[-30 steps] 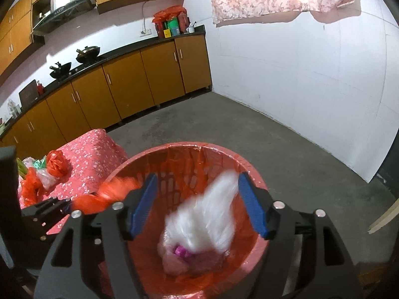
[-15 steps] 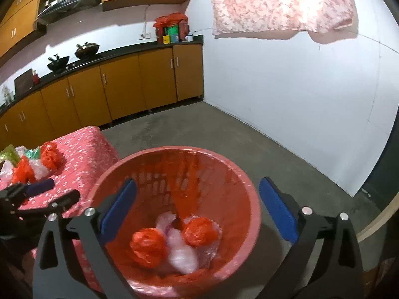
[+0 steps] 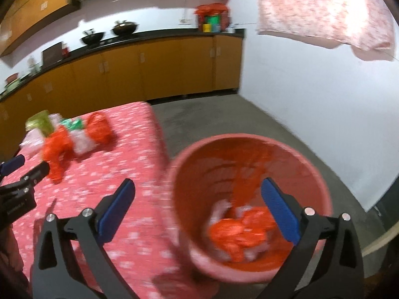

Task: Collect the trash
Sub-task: 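Return the right tool to the table and grasp the red bag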

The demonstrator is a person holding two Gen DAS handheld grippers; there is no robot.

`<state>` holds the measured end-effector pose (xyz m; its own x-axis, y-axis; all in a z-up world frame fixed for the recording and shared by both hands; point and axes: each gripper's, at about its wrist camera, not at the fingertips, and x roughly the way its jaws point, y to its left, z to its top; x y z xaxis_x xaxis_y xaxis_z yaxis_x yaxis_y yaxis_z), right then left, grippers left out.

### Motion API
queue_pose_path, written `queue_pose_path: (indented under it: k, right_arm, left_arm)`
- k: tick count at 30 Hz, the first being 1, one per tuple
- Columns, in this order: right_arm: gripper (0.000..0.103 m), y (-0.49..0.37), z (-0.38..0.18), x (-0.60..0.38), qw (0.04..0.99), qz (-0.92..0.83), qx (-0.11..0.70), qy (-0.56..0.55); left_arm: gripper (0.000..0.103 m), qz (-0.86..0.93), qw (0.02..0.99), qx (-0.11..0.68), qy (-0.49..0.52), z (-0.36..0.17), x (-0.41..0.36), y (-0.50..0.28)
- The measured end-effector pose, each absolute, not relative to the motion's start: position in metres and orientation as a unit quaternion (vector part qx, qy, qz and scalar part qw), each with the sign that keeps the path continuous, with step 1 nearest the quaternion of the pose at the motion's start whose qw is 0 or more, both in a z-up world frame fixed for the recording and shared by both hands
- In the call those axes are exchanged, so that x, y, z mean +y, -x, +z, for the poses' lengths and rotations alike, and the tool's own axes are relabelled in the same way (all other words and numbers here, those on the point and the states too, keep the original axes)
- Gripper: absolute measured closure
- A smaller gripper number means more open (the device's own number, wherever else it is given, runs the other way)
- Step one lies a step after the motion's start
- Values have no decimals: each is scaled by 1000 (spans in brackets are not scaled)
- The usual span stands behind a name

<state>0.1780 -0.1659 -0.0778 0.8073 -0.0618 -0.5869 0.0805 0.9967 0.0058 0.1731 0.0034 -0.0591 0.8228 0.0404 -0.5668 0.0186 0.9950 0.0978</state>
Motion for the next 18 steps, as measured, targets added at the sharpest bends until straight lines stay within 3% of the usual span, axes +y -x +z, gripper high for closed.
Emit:
queue_pose_path:
  k: [8,13,18]
  right_arm:
    - [6,-201,-76,-91,954,18,298,1]
    - [22,-237,-74,-66,953,24,303,-3]
    - [24,-289,-76,-48,949,29,312,-20]
  left_arm:
    - [19,90,949,302,-32,-65,85,-169]
    - [19,107,949,297,-18,-64,116,-173]
    - [19,110,950,291,1,-63,136,-187]
